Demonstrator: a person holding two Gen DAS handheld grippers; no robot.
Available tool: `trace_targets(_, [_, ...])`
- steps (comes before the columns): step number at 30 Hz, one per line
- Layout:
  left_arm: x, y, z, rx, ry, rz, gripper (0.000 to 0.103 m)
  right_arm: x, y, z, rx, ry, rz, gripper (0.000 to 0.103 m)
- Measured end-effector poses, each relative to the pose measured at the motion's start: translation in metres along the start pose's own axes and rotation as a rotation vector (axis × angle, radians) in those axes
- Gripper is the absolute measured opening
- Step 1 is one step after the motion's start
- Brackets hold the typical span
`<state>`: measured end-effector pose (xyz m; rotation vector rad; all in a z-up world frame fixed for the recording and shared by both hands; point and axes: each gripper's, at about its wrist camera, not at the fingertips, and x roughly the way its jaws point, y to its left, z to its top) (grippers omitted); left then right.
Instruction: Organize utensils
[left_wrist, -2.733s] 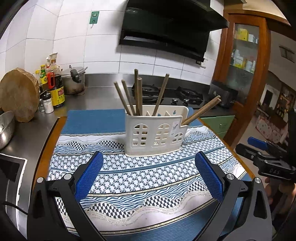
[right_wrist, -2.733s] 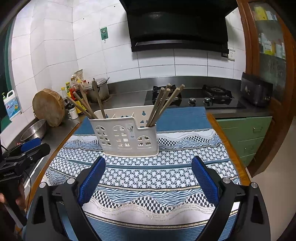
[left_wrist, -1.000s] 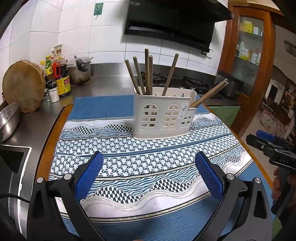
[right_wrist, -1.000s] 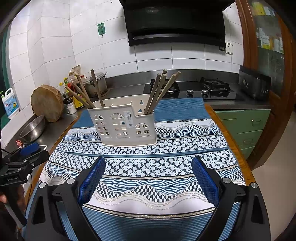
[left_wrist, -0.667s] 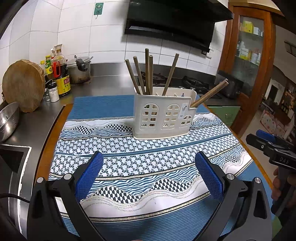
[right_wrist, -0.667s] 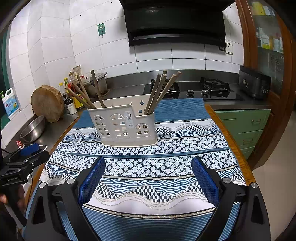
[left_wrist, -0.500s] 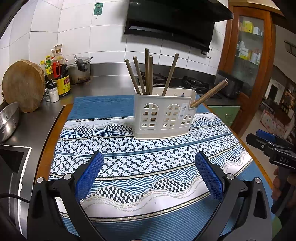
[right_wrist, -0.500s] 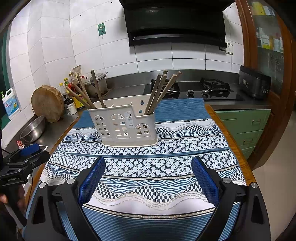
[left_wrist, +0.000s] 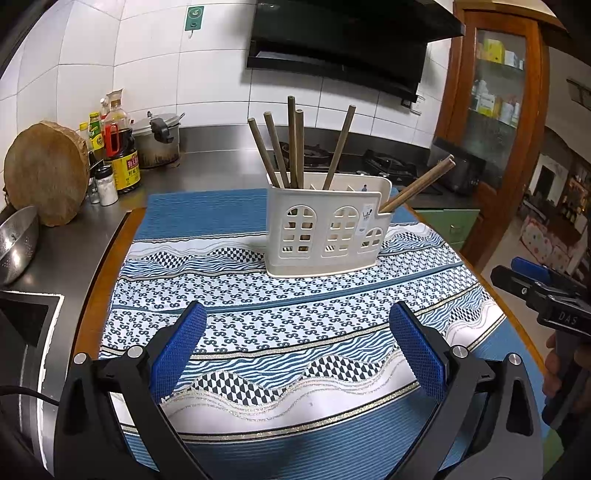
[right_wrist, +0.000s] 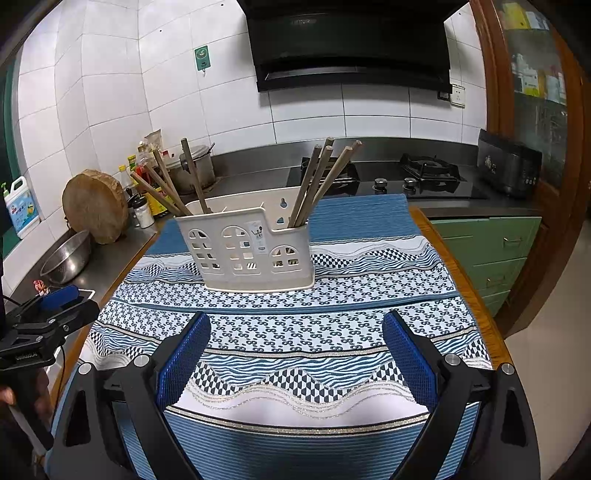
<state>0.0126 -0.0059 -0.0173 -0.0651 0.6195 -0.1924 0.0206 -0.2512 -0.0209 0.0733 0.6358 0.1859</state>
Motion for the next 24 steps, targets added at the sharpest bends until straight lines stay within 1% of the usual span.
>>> trace_targets(9, [-0.0003, 0.0011, 0.0014, 0.008, -0.003, -0.007, 0.098, 0.0001, -0.0001, -0.0001, 0.0, 0.0, 0.0, 0.091])
trace_targets(14, [-0.0039, 0.0041, 0.0024, 0.003, -0.024, 0.004, 0.098, 0.0003, -0.0007, 0.0002, 0.001, -0.002, -0.001, 0.091])
trace_targets(24, [-0.0027, 0.0073, 0.0022, 0.0, -0.025, 0.016, 0.098, 0.0002, -0.002, 0.0004, 0.004, -0.002, -0.003, 0.091])
